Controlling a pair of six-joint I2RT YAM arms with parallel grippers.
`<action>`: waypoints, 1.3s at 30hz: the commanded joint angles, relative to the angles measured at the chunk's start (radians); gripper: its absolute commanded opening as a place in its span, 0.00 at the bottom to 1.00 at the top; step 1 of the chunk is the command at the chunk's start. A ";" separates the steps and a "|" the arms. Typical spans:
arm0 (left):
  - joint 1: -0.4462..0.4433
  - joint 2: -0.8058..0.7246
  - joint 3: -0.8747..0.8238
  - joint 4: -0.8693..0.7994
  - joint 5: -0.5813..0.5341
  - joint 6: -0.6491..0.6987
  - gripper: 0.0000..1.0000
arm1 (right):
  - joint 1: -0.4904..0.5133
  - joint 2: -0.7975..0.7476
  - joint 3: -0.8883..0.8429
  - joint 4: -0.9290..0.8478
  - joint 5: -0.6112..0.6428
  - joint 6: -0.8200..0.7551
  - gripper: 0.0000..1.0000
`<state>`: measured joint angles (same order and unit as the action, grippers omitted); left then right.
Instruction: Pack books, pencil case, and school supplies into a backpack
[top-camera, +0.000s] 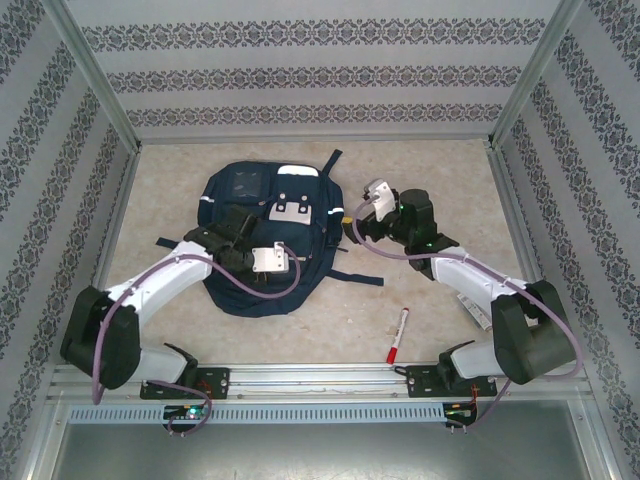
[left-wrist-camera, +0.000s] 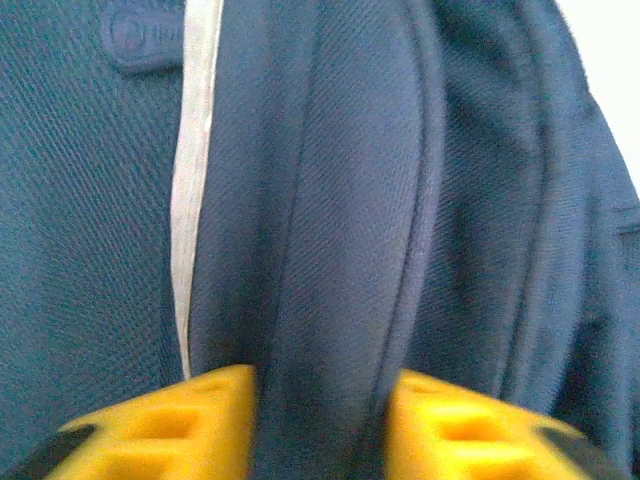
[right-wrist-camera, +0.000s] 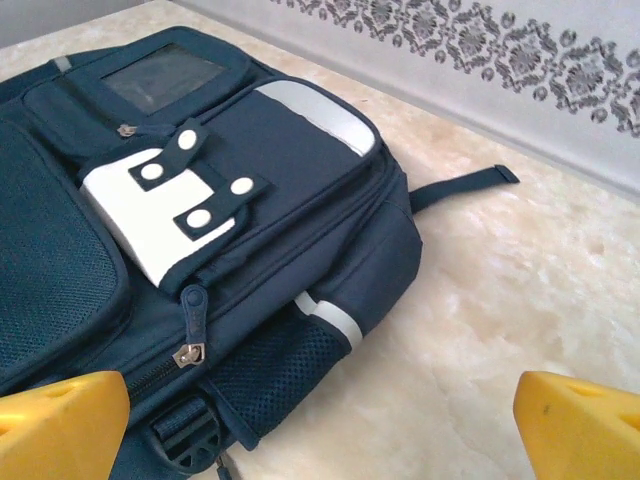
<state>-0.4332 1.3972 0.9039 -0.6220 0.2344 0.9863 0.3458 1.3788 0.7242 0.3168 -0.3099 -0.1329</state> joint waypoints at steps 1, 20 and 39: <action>0.022 0.076 0.039 0.017 -0.088 -0.034 0.13 | -0.026 -0.002 0.001 -0.006 -0.108 0.064 0.98; 0.052 -0.147 -0.012 0.001 0.252 0.186 0.00 | 0.074 0.274 0.175 -0.203 -0.567 -0.667 0.72; 0.090 -0.165 -0.065 0.129 0.417 0.149 0.00 | 0.152 0.370 0.265 -0.310 -0.480 -0.751 0.55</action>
<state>-0.3443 1.2602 0.8429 -0.5671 0.5137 1.1286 0.4755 1.7355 0.9649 0.0280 -0.7845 -0.8413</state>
